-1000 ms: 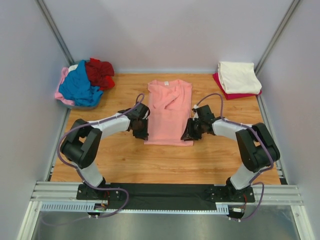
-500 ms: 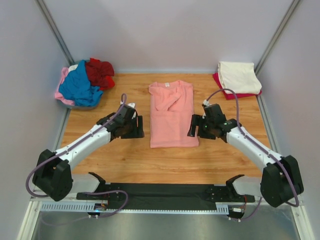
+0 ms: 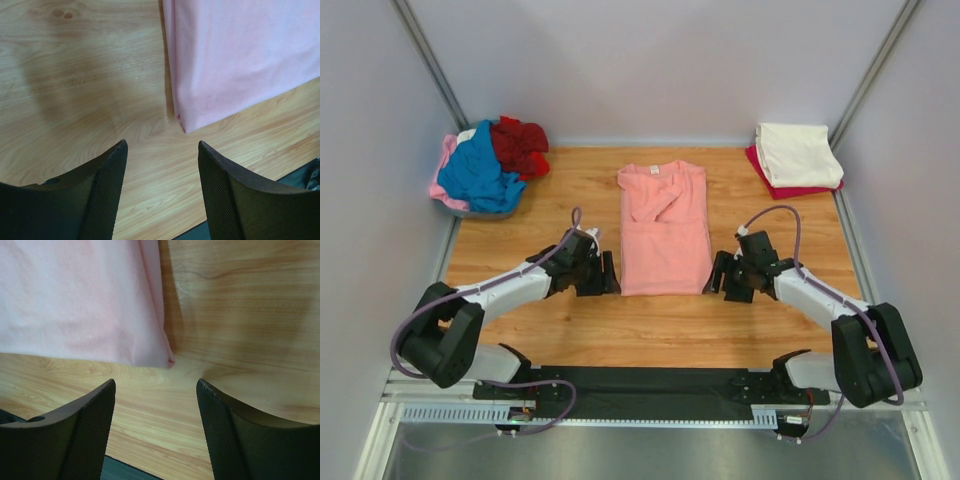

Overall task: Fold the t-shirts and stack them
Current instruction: Fold the tshirt

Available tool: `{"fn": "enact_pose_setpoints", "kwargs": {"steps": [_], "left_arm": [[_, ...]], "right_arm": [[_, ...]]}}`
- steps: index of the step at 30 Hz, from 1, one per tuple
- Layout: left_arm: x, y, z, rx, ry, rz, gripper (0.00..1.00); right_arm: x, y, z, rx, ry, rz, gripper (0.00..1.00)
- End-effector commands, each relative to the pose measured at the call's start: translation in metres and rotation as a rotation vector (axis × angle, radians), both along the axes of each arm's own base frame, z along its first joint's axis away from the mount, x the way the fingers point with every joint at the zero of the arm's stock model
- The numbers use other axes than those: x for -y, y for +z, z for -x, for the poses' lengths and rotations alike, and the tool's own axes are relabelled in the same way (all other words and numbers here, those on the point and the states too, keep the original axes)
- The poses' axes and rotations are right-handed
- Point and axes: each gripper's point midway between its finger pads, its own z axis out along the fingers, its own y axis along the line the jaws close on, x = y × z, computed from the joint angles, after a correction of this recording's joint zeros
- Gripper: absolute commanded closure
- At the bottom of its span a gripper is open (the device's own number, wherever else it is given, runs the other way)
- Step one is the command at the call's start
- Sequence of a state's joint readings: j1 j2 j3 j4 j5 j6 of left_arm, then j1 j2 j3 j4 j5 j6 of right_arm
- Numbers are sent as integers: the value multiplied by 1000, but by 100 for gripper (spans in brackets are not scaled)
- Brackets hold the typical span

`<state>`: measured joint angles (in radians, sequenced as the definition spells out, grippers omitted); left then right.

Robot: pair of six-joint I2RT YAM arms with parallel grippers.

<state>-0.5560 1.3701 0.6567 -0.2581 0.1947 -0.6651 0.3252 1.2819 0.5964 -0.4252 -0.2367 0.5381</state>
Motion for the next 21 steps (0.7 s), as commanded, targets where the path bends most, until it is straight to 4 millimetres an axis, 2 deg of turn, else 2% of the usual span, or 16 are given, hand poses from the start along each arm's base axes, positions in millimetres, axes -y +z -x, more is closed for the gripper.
{"fn": "enact_pose_setpoints", "kwargs": {"steps": [1,2,4,8,16,21], "left_arm": [[17,16,-15,74,-6,83,35],[17,16,-15,76,-6,81,35],[15,13,-15,69,3,76,37],[15,7,-12,56,12,73,40],[18,-6,-5,20,10,86,40],[23,-17,0,5,24,110,41]], "right_arm": [[-7,1,-19,65,-22,-49,33],[-6,-7,-18,40,-30,-46,33],[-10,-9,-21,34,-37,-76,35],[-4,-24,-22,-6,-85,-45,41],[-2,-26,-23,-14,-94,-41,60],[-5,-30,-23,-30,-82,-45,62]]}}
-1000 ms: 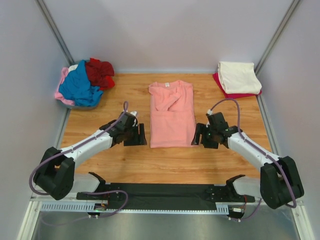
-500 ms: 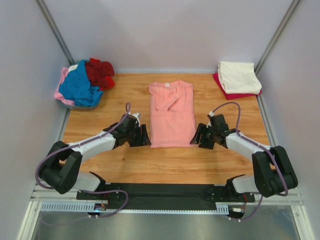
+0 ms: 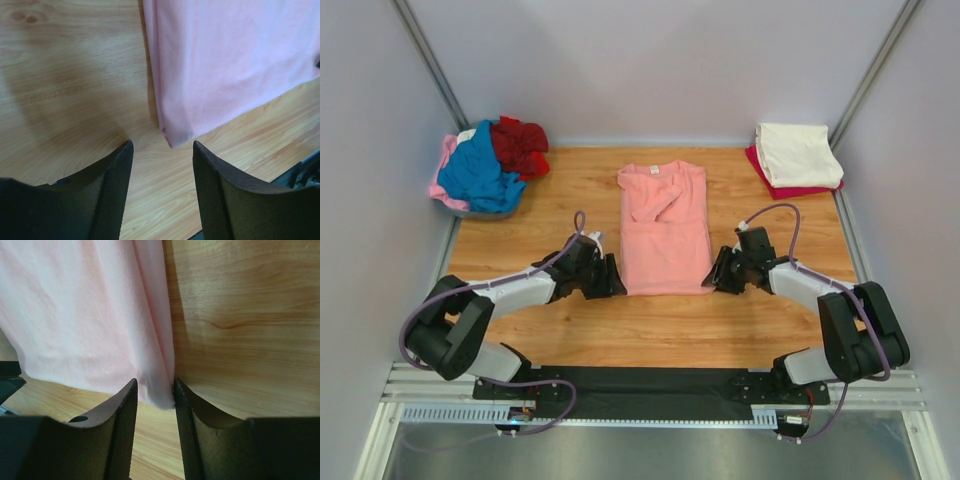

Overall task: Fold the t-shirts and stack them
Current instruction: Fold the tshirt

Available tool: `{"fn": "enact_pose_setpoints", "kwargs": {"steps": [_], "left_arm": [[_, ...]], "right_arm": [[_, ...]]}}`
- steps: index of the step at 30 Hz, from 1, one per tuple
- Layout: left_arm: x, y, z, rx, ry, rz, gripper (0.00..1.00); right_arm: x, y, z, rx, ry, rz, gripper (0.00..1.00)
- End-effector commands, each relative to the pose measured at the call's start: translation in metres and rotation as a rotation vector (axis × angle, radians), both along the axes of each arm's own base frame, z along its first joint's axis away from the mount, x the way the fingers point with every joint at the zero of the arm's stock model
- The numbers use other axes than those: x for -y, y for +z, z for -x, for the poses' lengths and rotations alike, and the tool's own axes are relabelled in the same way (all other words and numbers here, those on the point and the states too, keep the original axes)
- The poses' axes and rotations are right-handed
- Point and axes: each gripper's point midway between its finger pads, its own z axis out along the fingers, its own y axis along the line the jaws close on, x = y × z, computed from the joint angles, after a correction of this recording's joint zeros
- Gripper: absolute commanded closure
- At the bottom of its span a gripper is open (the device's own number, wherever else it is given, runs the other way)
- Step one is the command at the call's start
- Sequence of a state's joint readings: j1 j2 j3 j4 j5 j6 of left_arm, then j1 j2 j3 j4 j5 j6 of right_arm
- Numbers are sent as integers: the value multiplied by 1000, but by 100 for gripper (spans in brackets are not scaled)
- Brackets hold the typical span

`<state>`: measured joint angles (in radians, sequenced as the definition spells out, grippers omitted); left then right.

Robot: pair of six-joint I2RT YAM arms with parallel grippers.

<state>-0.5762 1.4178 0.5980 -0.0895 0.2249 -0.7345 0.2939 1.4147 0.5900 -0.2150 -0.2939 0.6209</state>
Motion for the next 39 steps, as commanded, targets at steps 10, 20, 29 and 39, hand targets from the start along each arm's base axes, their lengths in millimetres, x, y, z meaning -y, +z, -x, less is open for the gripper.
{"fn": "enact_pose_setpoints", "kwargs": {"steps": [10,20,29,39], "left_arm": [[10,-20,7,-28,7,33,59],[6,-37,12,-43,18,-12,100],[-8,20,23,67,13,-95,100],[-27,94,16,208,24,-157,100]], "right_arm": [[7,-21,9,-63,4,48,65],[2,-21,12,-75,32,21,100],[9,2,33,-73,32,32,100],[7,87,32,75,45,-18,100]]}}
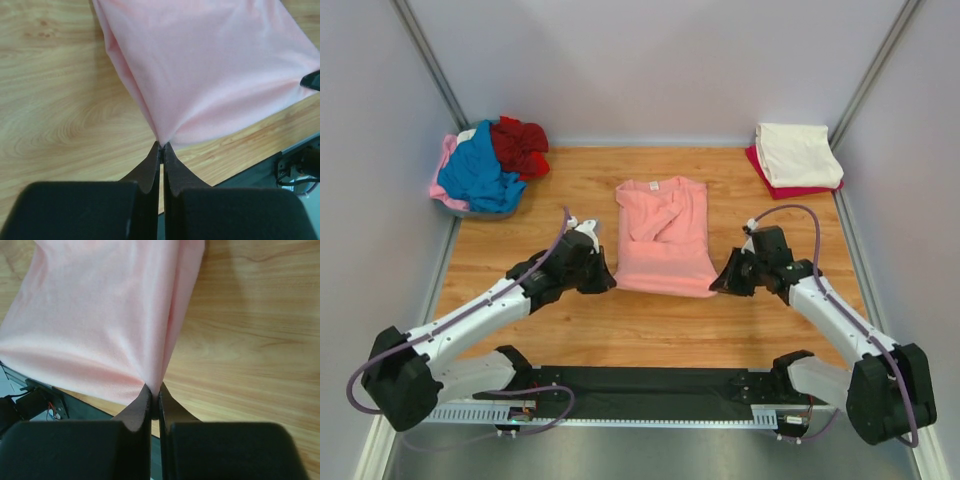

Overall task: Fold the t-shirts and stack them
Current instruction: Fold the tshirt

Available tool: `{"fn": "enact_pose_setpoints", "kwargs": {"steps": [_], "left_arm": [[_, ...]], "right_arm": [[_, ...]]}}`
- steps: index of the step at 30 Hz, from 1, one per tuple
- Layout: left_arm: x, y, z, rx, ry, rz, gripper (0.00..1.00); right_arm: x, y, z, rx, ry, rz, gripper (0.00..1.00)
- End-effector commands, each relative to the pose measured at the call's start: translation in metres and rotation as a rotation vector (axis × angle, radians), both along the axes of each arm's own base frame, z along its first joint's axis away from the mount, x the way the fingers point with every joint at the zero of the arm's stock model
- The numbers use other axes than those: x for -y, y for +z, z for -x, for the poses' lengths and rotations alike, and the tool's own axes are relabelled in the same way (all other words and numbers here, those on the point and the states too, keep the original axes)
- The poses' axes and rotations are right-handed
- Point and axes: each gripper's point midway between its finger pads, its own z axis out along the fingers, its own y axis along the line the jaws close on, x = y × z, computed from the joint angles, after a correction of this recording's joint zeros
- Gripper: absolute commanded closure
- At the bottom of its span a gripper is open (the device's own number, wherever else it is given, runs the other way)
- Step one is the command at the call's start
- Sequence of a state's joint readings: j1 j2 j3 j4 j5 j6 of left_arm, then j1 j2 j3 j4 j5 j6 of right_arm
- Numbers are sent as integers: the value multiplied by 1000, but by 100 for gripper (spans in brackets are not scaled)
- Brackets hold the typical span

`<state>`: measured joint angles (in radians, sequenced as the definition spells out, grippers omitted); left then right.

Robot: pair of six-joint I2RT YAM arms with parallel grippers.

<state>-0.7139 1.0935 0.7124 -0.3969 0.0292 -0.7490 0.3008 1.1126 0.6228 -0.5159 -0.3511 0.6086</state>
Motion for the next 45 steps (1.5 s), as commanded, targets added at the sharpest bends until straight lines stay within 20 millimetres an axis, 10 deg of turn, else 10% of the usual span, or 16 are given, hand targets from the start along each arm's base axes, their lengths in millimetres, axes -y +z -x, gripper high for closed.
{"fn": "enact_pose_setpoints", "kwargs": {"steps": [1,9,18,23,24,25,26,27,28,29,30,32,36,39,45], "left_arm": [[-24,18,-9,55,35,-123,100],[-18,66,-63,149,65,-166,100],[-21,82,-143,157,110,-206,100],[-19,66,-201,90,128,-214,100],[-13,89,-223,133,133,-180,100],[-20,66,-244,88,147,-205,100],[-15,92,-265,130,151,-174,100],[-18,91,-279,117,158,-180,100],[-24,52,-299,50,155,-227,88],[-24,75,-320,94,171,-201,71],[-22,31,-336,21,166,-203,54],[-9,35,-356,-2,126,-29,36],[-5,-3,-353,-52,105,-2,22],[-5,23,-343,30,94,19,21],[-13,16,-335,36,76,-42,24]], "right_arm": [[8,32,-11,66,-6,48,100],[11,76,-75,168,-11,152,99],[10,72,-135,140,-42,201,100],[-1,97,-205,182,-101,151,100],[0,79,-217,133,-109,168,100],[3,74,-231,113,-135,173,100],[1,103,-260,187,-153,152,100],[0,68,-278,127,-152,173,89],[7,66,-296,127,-182,188,63],[10,92,-325,200,-211,187,34],[11,78,-332,154,-213,195,0],[11,33,-347,61,-215,182,0],[4,24,-348,82,-192,149,0],[11,28,-330,123,-209,154,0],[-4,46,-331,227,-157,61,2]]}}
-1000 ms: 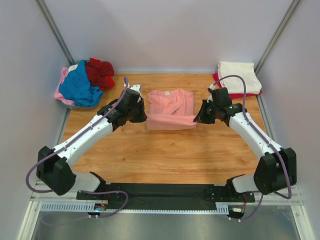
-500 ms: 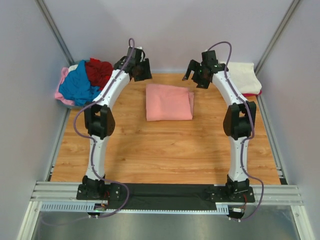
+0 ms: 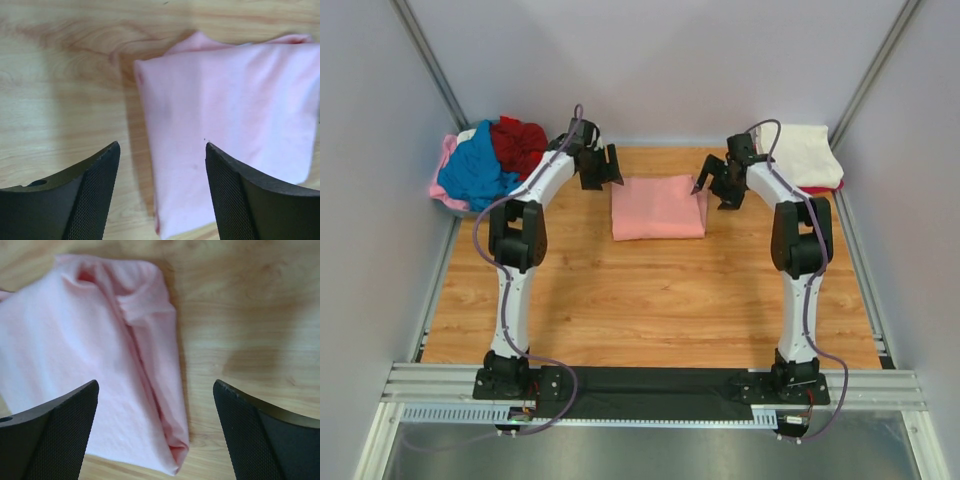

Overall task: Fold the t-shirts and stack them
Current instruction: Fold the tshirt

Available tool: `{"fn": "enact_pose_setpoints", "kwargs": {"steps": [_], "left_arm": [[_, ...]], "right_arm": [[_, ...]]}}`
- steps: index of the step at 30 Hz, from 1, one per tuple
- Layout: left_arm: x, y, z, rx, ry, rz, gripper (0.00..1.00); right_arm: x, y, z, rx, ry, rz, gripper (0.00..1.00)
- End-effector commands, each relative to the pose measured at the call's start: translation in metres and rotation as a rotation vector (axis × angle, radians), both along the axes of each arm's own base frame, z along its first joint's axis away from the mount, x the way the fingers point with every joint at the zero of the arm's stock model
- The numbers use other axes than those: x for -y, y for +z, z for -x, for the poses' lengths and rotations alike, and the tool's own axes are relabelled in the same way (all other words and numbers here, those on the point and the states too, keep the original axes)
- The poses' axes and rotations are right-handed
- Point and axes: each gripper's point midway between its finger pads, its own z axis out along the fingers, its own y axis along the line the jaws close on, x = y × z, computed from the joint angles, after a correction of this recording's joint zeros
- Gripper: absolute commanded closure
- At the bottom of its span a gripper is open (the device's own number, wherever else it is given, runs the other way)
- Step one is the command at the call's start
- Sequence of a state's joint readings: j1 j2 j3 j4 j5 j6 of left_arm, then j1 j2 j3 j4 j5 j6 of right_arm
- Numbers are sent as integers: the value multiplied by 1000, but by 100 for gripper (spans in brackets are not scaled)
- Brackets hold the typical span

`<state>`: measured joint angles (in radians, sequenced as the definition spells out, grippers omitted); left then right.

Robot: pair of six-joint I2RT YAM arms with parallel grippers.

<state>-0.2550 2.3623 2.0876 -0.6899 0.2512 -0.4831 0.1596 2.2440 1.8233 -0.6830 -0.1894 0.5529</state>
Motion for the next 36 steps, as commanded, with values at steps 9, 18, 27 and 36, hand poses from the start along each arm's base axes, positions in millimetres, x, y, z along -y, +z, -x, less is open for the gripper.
{"fn": "enact_pose_setpoints", "kwargs": {"steps": [9,18,27,36], "left_arm": [[-1,13,-13,125,-48,-34,26],[-1,-9,-23,107,-46,-31,28],[1,-20,-30,103,-39,-21,47],[9,-18,-34,113,-56,23,93]], "right_arm": [[-38,42,-66,233,114,-147,18],[-48,35,-111,295,118,-158,27],[-53,19,-113,271,106,-182,55],[-59,27,-111,289,135,-209,100]]}}
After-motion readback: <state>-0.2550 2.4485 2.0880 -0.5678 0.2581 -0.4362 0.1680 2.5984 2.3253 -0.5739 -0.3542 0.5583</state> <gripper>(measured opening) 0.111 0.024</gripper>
